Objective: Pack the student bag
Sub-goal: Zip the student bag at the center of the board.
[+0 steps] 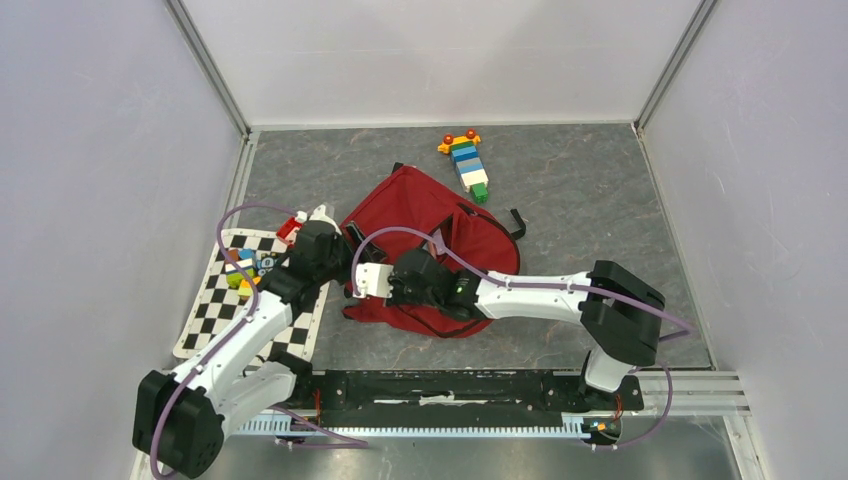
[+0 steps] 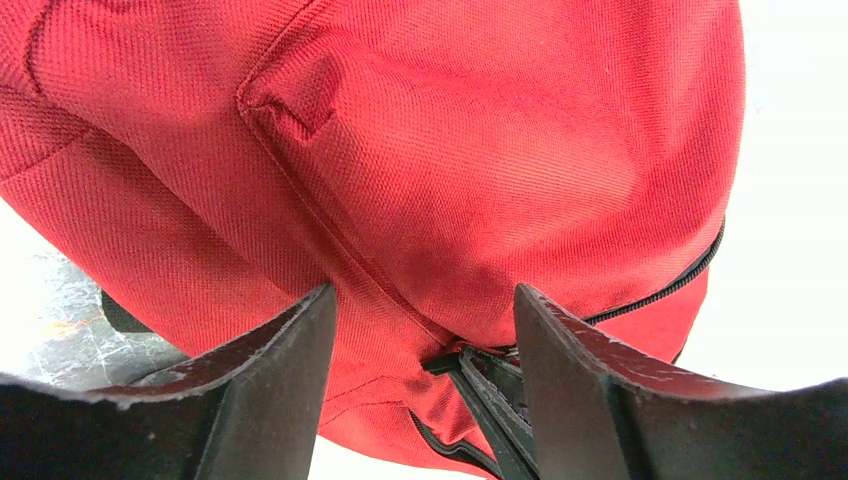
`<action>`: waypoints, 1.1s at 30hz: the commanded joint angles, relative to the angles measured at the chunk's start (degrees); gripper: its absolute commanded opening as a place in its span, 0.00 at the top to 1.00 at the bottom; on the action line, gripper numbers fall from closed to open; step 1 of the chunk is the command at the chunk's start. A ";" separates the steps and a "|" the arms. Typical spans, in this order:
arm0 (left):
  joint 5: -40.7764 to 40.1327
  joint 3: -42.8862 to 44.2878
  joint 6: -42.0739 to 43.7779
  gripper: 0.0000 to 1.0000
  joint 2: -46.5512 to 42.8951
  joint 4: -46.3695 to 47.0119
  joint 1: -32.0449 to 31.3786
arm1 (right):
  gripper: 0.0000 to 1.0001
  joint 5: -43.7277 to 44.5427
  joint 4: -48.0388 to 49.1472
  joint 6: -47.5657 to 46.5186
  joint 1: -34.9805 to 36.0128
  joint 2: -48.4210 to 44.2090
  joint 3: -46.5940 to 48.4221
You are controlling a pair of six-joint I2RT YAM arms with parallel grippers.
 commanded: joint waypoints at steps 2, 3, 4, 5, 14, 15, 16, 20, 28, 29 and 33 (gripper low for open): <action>-0.30 -1.44 -2.54 0.33 1.39 4.78 0.30 | 1.00 1.56 7.44 3.70 -0.02 -2.22 -3.05; -0.45 -1.61 -2.95 0.34 1.67 5.04 0.24 | 1.00 1.32 9.58 4.99 0.03 -3.29 -4.27; -0.54 -1.58 -3.22 0.35 1.93 5.33 0.25 | 1.00 1.46 11.44 6.63 0.07 -4.54 -5.34; -0.53 -1.59 -3.33 0.36 2.14 5.66 0.33 | 1.00 1.79 13.43 8.63 0.08 -5.63 -6.55; -2.23 -1.55 -1.85 0.49 3.46 5.69 0.27 | 1.00 2.93 21.87 22.57 0.13 -10.90 -11.02; -2.23 -1.78 -1.85 0.52 3.46 6.01 0.24 | 1.00 2.65 22.57 23.99 0.16 -11.15 -11.34; -2.32 -1.85 -1.78 0.55 3.48 6.23 0.21 | 1.00 2.57 23.10 24.98 0.16 -11.59 -11.55; -3.23 -1.95 -1.02 0.69 3.24 6.25 0.32 | 1.00 4.72 24.87 28.07 0.17 -12.60 -12.59; -5.46 -1.89 1.59 0.98 2.15 5.54 0.30 | 1.00 14.21 23.97 28.35 0.17 -13.04 -12.95; -5.95 -1.92 2.00 0.98 1.84 5.19 0.24 | 1.00 15.80 23.40 28.46 0.17 -13.16 -12.56; -7.70 -2.26 3.74 0.98 0.89 3.76 0.26 | 1.00 20.00 21.65 28.33 -0.03 -13.11 -10.56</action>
